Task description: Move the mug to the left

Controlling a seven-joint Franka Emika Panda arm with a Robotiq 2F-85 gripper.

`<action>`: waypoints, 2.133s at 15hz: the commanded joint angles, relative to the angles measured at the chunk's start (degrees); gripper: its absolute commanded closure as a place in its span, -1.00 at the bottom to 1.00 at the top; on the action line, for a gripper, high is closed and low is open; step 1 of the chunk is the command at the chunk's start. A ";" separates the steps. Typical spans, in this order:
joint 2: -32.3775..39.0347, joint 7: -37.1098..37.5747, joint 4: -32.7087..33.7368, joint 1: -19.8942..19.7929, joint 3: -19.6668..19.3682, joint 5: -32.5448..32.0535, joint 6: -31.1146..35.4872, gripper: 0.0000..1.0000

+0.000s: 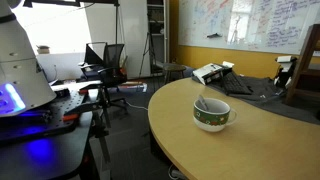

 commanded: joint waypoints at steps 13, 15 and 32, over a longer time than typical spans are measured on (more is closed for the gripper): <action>12.59 4.00 4.39 -4.17 -7.45 0.35 9.88 -1.00; 18.65 5.99 5.25 -5.76 -9.82 -0.67 21.07 -1.00; 47.63 15.20 16.24 -3.69 -21.36 -4.44 33.48 -1.00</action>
